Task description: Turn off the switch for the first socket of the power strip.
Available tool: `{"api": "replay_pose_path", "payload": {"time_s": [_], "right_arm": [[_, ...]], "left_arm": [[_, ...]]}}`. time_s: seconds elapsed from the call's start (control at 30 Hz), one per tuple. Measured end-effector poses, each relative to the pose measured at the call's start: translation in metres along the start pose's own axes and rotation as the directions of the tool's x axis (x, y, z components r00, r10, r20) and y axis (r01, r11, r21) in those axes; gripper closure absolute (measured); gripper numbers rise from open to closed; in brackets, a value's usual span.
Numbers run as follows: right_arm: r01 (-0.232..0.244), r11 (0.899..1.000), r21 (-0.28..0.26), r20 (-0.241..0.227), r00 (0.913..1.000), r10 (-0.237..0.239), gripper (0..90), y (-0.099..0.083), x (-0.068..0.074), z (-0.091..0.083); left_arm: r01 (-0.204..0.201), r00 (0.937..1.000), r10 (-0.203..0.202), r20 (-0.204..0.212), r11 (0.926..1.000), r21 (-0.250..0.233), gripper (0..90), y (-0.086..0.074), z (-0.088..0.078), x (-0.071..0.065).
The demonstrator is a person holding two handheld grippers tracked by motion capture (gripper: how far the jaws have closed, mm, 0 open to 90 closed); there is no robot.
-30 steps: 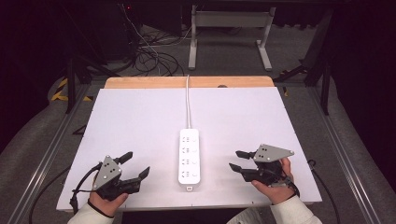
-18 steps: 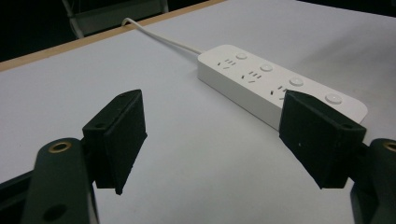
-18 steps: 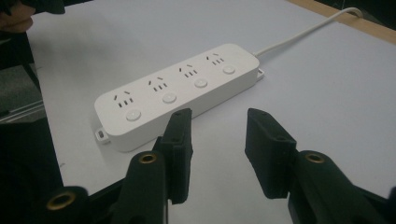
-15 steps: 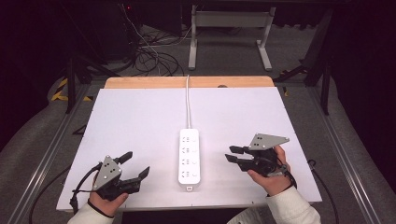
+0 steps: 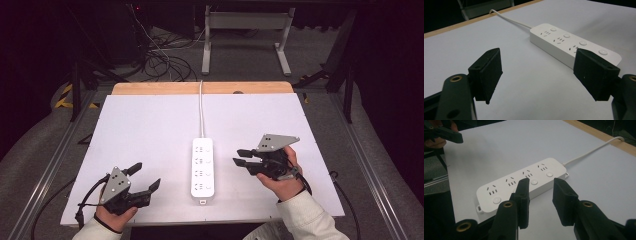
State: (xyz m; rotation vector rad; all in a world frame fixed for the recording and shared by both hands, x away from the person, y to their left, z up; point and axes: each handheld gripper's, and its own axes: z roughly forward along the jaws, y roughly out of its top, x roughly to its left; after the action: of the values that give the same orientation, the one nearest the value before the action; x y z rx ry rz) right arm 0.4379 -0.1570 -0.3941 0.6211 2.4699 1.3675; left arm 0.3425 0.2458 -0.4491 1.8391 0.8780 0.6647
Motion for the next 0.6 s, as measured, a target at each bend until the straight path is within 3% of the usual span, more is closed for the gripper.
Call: {"api": "replay_pose_path", "payload": {"time_s": [0.6], "right_arm": [[0.017,1.000,0.015,-0.012,0.9998,-0.017,68.5,0.026,-0.006,0.017]], "left_arm": [[-0.007,1.0000,0.007,0.005,1.0000,0.005,23.2,0.000,0.000,0.000]]}}
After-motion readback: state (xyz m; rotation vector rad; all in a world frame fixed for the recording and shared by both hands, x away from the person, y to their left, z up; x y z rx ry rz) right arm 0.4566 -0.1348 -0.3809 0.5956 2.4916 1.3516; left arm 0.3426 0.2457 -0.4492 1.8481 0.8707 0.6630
